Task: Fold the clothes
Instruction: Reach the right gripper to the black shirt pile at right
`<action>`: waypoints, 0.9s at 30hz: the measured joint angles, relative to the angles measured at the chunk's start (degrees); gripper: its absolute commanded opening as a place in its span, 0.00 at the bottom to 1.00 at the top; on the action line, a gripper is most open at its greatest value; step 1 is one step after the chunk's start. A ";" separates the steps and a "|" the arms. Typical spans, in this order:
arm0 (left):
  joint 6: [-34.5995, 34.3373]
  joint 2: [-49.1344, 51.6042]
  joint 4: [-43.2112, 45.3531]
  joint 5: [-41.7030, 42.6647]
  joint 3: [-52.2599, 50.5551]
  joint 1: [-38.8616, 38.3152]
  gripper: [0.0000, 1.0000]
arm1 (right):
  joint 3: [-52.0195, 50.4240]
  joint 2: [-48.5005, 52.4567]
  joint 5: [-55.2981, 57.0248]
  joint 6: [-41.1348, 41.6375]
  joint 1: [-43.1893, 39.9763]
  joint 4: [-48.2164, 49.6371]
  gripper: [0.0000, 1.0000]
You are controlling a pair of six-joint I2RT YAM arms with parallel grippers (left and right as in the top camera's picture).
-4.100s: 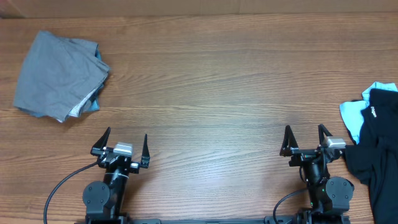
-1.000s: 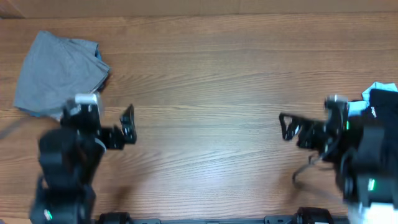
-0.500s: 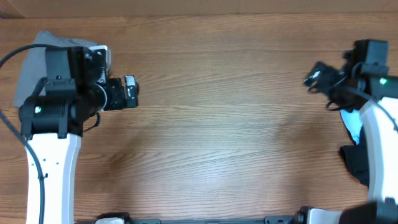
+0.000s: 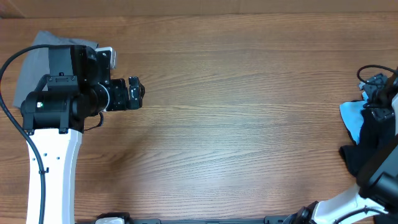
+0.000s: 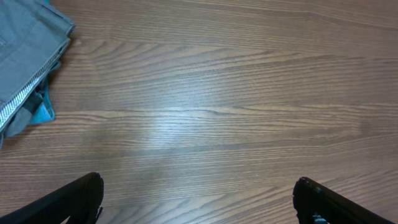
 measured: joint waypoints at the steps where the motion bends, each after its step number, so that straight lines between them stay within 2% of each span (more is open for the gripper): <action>1: 0.00 0.00 -0.02 0.13 0.00 0.00 1.00 | 0.00 0.57 0.13 0.24 -0.09 0.59 0.76; 10: -0.02 0.00 -1.44 0.98 0.00 0.02 1.00 | 0.02 5.60 4.35 3.54 -0.39 3.19 0.75; 12: 0.00 0.00 -1.46 1.14 0.00 0.00 1.00 | 0.02 7.43 4.70 3.72 -0.68 3.13 0.73; 15: 0.00 0.00 -1.68 1.16 0.00 0.00 1.00 | 0.02 9.42 5.01 3.87 -1.20 3.06 0.62; 17: 0.00 0.00 -1.88 1.16 0.00 0.00 1.00 | 0.02 9.79 5.18 4.35 -1.57 2.99 0.60; 20: 0.00 0.00 -1.90 1.16 0.00 0.00 1.00 | 0.04 9.79 5.29 4.48 -1.95 2.89 0.41; 21: 0.00 0.00 -1.90 1.16 0.00 0.00 1.00 | 0.04 9.79 5.40 4.33 -2.12 2.64 0.28; 22: 0.00 0.00 -1.92 1.16 0.00 0.02 1.00 | 0.04 9.79 5.46 4.22 -2.25 2.32 0.22; 27: 0.00 0.00 -2.43 1.16 0.00 0.02 1.00 | 0.42 9.79 5.62 4.63 -2.93 0.09 0.04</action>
